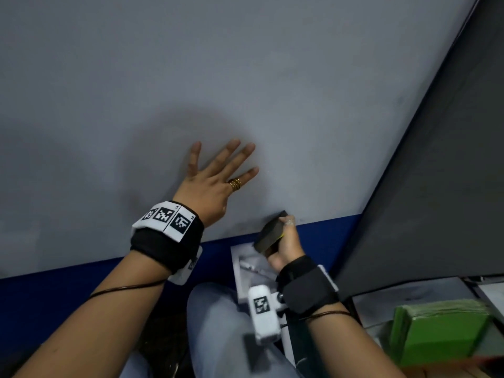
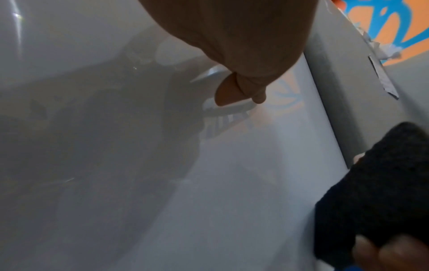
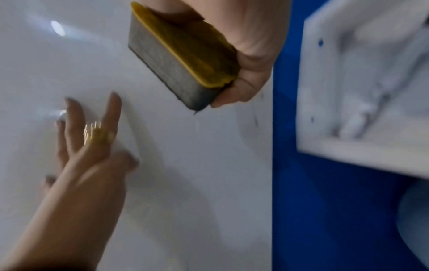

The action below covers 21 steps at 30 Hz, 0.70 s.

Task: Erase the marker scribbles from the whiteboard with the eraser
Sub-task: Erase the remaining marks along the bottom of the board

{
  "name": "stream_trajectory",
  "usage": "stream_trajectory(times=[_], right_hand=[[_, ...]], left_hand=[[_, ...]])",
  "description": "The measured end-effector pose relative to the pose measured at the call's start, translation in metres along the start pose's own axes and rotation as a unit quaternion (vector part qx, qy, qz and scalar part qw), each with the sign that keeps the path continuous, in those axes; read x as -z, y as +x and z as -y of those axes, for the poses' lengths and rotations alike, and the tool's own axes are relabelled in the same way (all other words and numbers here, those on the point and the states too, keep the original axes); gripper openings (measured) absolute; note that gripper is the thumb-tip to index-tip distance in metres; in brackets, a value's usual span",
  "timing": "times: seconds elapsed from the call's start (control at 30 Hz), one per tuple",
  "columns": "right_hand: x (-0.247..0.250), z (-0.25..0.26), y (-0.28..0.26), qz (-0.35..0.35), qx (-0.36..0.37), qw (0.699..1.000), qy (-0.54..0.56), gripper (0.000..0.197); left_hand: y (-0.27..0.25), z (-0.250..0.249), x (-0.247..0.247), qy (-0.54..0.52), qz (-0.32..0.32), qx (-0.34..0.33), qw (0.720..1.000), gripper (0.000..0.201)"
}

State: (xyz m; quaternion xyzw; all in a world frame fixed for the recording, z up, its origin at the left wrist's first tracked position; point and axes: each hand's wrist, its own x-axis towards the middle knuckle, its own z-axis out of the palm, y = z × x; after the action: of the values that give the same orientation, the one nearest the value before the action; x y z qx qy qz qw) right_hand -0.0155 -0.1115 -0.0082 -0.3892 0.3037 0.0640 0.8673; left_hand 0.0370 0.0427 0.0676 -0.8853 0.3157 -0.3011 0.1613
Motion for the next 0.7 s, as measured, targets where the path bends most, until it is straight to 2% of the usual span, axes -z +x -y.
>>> stream_trajectory(times=[0.1, 0.23, 0.33, 0.43, 0.5, 0.6, 0.7], right_hand=[[0.033, 0.038, 0.013, -0.039, 0.041, 0.997, 0.048, 0.037], [0.066, 0.066, 0.027, -0.109, 0.011, 0.992, 0.068, 0.029], [0.047, 0.05, 0.021, -0.067, -0.018, 0.994, 0.083, 0.032], [0.003, 0.017, 0.004, 0.014, -0.06, 0.994, 0.091, 0.037], [-0.026, -0.004, -0.008, 0.042, -0.099, 0.988, 0.109, 0.037], [-0.054, -0.026, -0.018, 0.061, -0.151, 0.976, 0.143, 0.038], [-0.044, -0.019, -0.003, 0.051, -0.17, 0.961, 0.211, 0.043]], left_hand=[[-0.008, 0.003, 0.002, 0.011, -0.005, -0.005, 1.0, 0.091], [-0.028, 0.014, 0.0, 0.013, -0.018, 0.054, 0.998, 0.097], [-0.039, 0.02, -0.006, 0.026, -0.015, 0.085, 0.996, 0.103], [-0.041, 0.02, -0.014, 0.028, -0.017, 0.077, 0.997, 0.097], [-0.04, 0.02, -0.016, 0.024, -0.013, 0.075, 0.997, 0.095], [-0.04, 0.025, -0.017, 0.023, -0.001, 0.058, 0.998, 0.098], [-0.04, 0.029, -0.017, 0.023, 0.019, 0.055, 0.998, 0.108]])
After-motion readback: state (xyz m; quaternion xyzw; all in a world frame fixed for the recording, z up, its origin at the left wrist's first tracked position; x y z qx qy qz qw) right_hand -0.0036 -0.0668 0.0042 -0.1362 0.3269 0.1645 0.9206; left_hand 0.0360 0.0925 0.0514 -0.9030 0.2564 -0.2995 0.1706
